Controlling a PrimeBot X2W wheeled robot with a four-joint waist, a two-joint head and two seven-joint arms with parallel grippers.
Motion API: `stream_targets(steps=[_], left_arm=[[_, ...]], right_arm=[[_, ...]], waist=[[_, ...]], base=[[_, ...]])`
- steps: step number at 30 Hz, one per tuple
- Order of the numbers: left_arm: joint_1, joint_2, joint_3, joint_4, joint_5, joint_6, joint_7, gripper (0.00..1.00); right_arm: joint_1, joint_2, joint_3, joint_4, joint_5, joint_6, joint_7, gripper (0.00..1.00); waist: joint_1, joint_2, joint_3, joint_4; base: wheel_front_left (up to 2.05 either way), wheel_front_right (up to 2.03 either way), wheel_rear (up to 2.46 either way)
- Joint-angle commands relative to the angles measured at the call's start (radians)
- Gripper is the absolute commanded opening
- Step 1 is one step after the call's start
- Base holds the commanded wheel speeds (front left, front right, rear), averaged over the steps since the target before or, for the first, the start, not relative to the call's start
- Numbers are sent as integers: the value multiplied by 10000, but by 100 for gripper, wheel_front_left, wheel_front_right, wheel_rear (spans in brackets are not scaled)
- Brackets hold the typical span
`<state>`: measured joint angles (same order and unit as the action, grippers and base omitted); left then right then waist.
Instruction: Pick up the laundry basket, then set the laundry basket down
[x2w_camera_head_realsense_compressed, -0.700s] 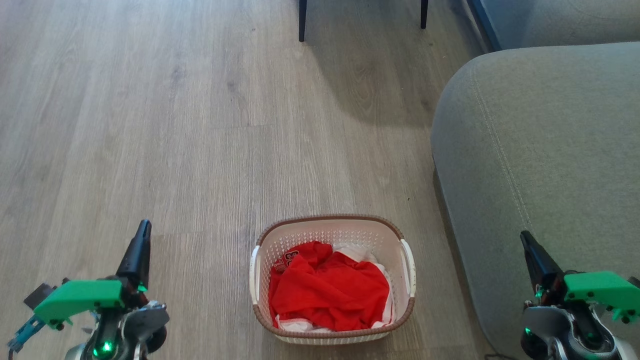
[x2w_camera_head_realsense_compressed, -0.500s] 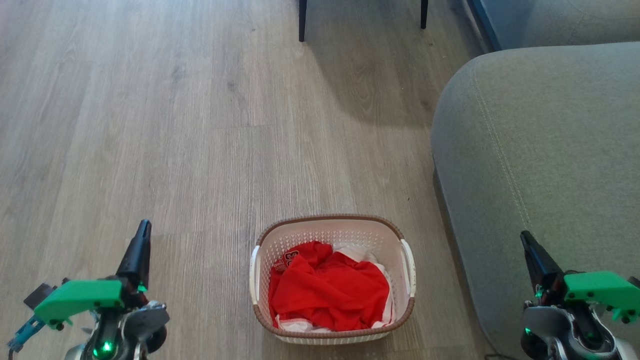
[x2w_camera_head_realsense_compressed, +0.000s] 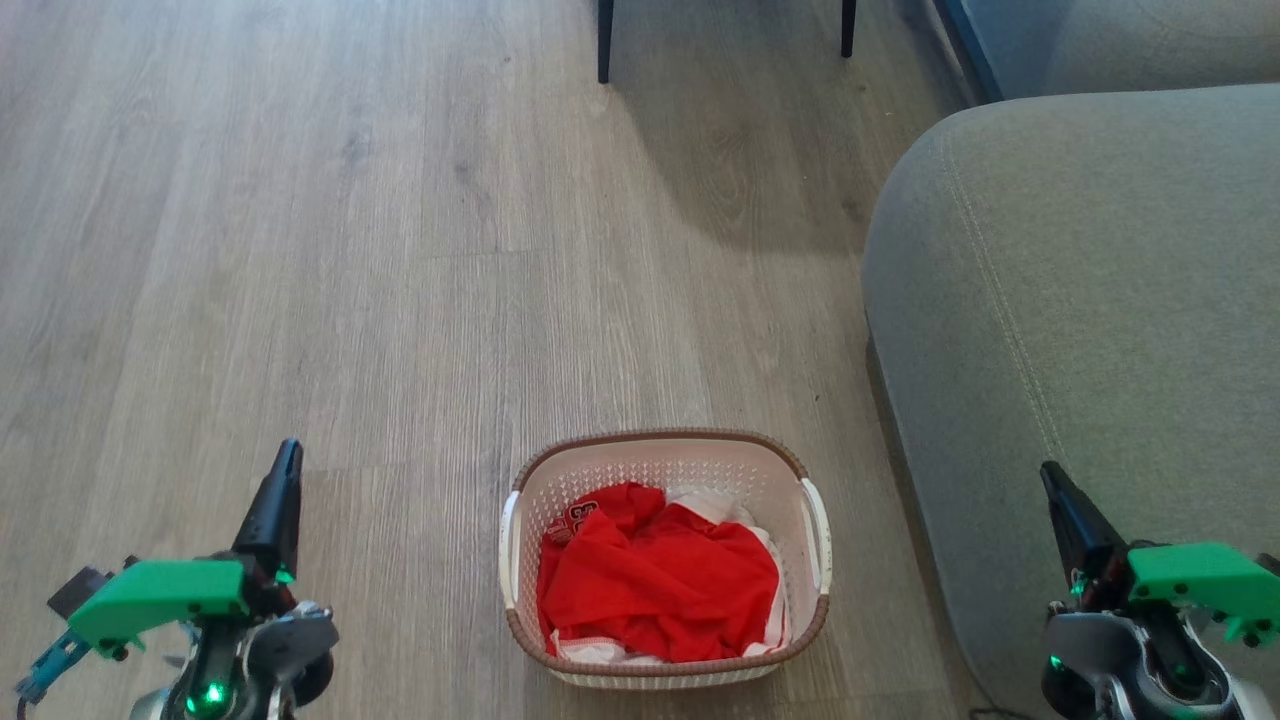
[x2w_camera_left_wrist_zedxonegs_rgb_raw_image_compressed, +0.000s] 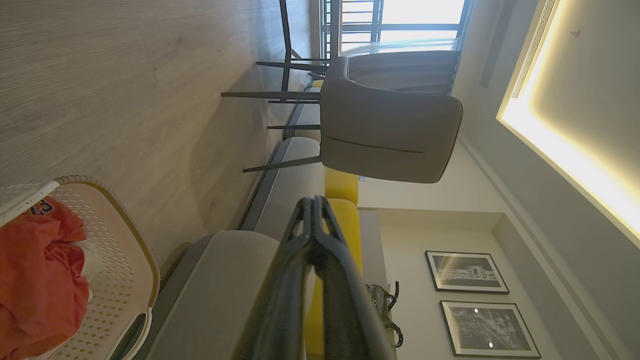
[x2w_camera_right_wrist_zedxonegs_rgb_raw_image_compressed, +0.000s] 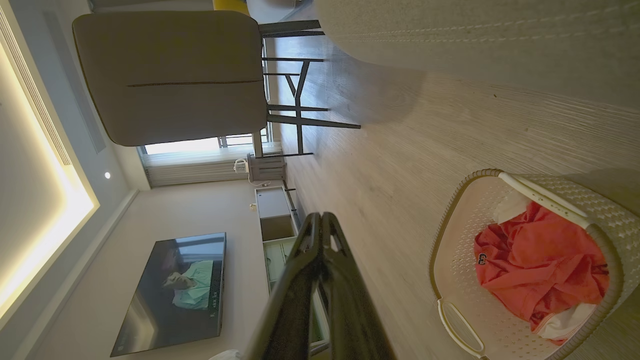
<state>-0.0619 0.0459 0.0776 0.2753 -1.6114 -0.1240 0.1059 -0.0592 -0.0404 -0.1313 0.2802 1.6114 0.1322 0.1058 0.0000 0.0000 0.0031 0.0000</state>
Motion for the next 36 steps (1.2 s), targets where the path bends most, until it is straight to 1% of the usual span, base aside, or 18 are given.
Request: stream_targets(steps=[1, 9, 10, 11, 14, 25, 32, 36], left_arm=[[-461, 43, 361, -303, 26, -67, 72, 0], [-461, 43, 361, -303, 26, -67, 72, 0], [-461, 43, 361, -303, 26, -67, 72, 100], [8, -2, -12, 37, 1, 9, -8, 100], [288, -10, -42, 525, 0, 12, -6, 100], [335, -5, -243, 288, 185, 21, -328, 100], [331, -2, -321, 102, 482, 42, -504, 100], [320, -1, -359, -70, 806, 72, -621, 100]], right_arm=[[-487, -99, 175, -355, -27, -15, 74, 0], [-487, -99, 175, -355, -27, -15, 74, 0], [-487, -99, 175, -355, -27, -15, 74, 100], [3, 5, 9, 29, -1, 0, -8, 100], [260, 71, 54, 522, 0, 0, -8, 100], [252, 56, 331, 423, -128, -1, -329, 100], [228, 48, 399, 333, -464, -2, -505, 100], [210, 43, 443, 211, -855, -3, -623, 100]], waist=[[0, 0, 0, 0], [0, 0, 0, 0], [0, 0, 0, 0], [0, 0, 0, 0], [0, 0, 0, 0], [0, 0, -21, 3], [0, 0, -33, 6], [0, 0, -38, 9]], base=[[0, 0, 0], [0, 0, 0], [0, 0, 0], [0, 0, 0], [0, 0, 0], [0, 0, 0], [0, 0, 0], [0, 0, 0]])
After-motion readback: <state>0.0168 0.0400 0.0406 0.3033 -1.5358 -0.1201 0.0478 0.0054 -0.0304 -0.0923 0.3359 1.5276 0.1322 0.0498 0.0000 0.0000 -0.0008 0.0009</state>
